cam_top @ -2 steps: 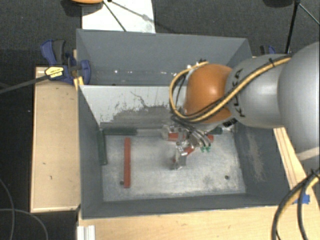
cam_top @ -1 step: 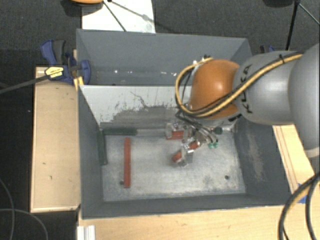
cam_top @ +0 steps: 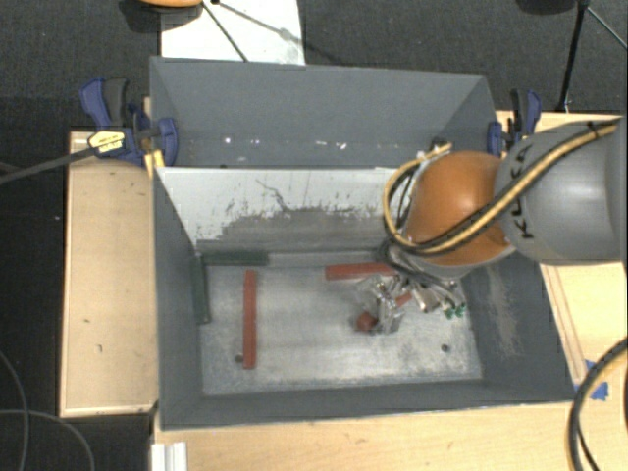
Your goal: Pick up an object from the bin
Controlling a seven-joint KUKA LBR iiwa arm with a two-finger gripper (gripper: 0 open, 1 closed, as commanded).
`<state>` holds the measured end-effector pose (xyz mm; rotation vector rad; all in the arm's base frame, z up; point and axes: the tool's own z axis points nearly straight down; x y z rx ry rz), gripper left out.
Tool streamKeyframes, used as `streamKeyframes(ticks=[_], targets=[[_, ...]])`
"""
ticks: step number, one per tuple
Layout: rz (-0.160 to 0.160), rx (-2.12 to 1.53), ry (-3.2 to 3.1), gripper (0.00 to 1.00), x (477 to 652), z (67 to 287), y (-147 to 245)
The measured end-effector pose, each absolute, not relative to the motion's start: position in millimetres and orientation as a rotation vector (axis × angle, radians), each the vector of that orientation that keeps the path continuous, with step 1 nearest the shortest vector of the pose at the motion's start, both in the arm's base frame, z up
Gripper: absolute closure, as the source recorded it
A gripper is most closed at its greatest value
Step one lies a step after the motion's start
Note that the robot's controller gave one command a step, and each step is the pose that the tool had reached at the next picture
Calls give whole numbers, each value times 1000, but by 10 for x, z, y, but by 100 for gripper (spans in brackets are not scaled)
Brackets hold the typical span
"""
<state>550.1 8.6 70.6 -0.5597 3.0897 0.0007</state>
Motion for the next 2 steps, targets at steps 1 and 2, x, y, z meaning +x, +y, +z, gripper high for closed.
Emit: streamKeyframes(ticks=[1, 2], targets=[[1, -558, 3090, 100, 5501, 705, 85], [0, -491, 3098, 100, 5767, 2060, 183]])
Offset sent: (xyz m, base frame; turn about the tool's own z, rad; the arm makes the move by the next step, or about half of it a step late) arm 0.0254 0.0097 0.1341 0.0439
